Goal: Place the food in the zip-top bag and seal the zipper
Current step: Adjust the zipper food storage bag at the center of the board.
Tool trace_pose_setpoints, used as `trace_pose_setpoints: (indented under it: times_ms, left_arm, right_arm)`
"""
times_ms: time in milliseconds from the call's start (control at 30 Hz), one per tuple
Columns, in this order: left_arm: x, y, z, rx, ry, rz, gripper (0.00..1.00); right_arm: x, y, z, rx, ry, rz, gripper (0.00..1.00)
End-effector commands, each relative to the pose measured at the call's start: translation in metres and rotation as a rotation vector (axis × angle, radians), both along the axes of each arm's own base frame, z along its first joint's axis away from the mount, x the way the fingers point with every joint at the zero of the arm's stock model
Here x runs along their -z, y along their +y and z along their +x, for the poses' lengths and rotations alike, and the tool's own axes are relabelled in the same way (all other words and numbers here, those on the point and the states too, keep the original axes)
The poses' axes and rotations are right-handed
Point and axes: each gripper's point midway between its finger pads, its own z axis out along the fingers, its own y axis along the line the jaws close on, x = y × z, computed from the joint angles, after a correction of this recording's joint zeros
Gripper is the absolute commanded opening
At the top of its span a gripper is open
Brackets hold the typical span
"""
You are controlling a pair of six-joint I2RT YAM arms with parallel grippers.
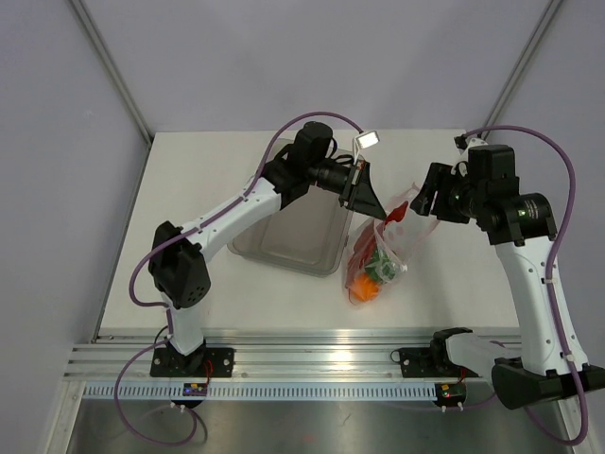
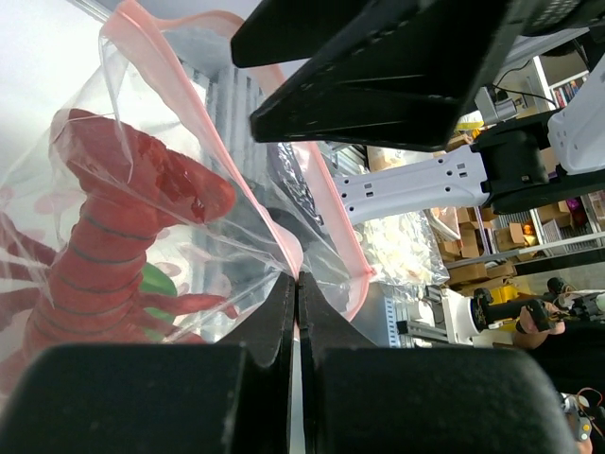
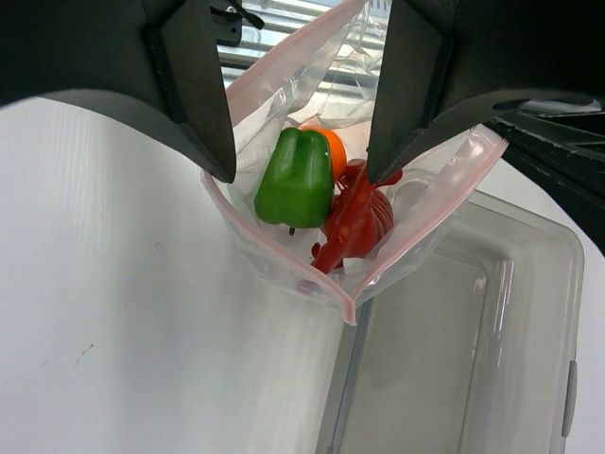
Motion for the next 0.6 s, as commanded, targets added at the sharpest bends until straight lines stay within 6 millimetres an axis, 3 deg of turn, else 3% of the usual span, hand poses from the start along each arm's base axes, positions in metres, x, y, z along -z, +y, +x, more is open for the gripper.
trace_pose_setpoints:
  times_ms: [0, 200, 300, 400, 567]
  left_arm:
    - [-0.031, 0.003, -0.004, 0.043, -0.078, -0.089, 0.00]
    - [-0.022, 0.001, 0.001, 0.030, -0.069, -0.066, 0.00]
    - [-0.020, 0.000, 0.001, 0.033, -0.065, -0.064, 0.00]
    - [-0.021, 0.000, 0.001, 0.034, -0.069, -0.066, 0.00]
    - [-0.022, 0.000, 0.001, 0.034, -0.071, -0.065, 0.00]
  right_arm:
    - [-0.006, -0.004, 0.000, 0.005, -0.029, -0.027, 0.65]
    - [-0.041, 0.007, -0.009, -0.048, -0.133, 0.038, 0.61]
    - [-0.054, 0.002, -0.012, -0.027, -0.184, 0.031, 0.61]
    - [-0.045, -0.011, -0.009, 0.027, -0.168, -0.026, 0.64]
    - [-0.005, -0.016, -0.003, 0.043, -0.026, -0.075, 0.70]
